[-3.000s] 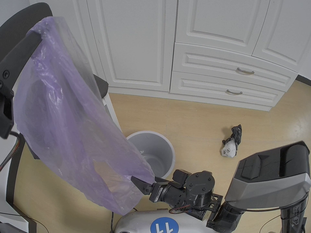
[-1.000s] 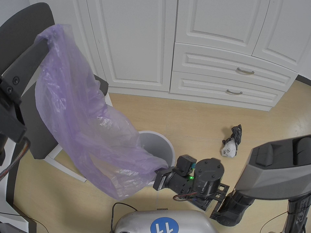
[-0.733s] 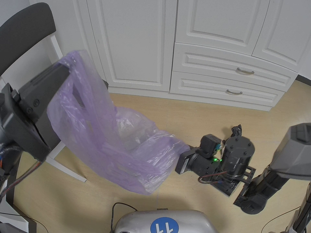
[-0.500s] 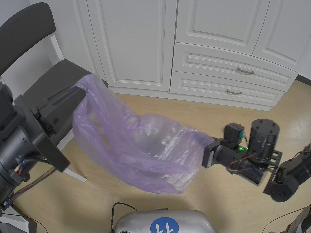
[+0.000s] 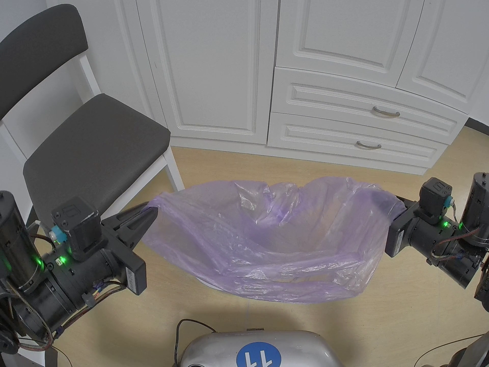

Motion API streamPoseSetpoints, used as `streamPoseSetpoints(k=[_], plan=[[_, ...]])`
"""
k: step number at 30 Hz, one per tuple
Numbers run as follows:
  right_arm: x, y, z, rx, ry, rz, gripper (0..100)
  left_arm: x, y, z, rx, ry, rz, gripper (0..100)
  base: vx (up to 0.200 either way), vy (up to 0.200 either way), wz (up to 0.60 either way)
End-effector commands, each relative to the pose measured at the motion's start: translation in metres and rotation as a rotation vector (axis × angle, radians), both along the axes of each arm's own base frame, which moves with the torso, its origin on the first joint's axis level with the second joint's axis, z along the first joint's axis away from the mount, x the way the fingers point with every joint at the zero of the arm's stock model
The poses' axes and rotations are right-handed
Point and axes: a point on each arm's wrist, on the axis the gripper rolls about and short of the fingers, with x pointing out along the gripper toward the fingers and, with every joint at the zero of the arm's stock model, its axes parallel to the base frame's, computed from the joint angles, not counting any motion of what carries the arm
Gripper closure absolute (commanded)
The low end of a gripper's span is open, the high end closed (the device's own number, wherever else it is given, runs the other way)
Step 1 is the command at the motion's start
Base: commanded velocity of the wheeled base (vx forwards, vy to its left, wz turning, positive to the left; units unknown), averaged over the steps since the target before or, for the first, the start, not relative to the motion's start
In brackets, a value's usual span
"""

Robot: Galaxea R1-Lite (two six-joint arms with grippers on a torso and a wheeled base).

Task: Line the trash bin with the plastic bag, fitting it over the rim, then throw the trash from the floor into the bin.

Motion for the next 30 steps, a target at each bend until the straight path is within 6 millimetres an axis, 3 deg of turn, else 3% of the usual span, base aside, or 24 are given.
streamPoseSetpoints(k=[1, 10, 14, 16, 18, 21, 30], plan=[[-0.009, -0.007, -0.001, -0.030, -0.017, 0.000, 100, 0.013, 0.008, -0.010, 0.042, 0.034, 0.081, 100, 0.000, 0.000, 0.00], [-0.013, -0.009, -0.007, -0.105, -0.025, 0.003, 100, 0.031, 0.023, -0.023, 0.173, 0.048, 0.191, 100, 0.000, 0.000, 0.00], [-0.014, -0.010, -0.006, -0.110, -0.030, 0.001, 100, 0.037, 0.019, -0.013, 0.161, 0.018, 0.183, 100, 0.000, 0.000, 0.00], [-0.014, -0.009, -0.010, -0.121, -0.015, 0.003, 100, 0.053, 0.009, 0.000, 0.165, -0.014, 0.183, 100, 0.000, 0.000, 0.00], [-0.013, -0.009, -0.012, -0.125, -0.010, 0.003, 100, 0.057, 0.006, -0.001, 0.159, -0.009, 0.182, 100, 0.000, 0.000, 0.00], [-0.012, -0.008, -0.014, -0.131, 0.003, 0.010, 100, 0.057, 0.012, -0.012, 0.177, 0.028, 0.201, 100, 0.000, 0.000, 0.00], [-0.006, -0.005, -0.026, -0.165, 0.045, 0.006, 100, 0.050, 0.032, -0.014, 0.200, 0.035, 0.264, 100, 0.000, 0.000, 0.00]])
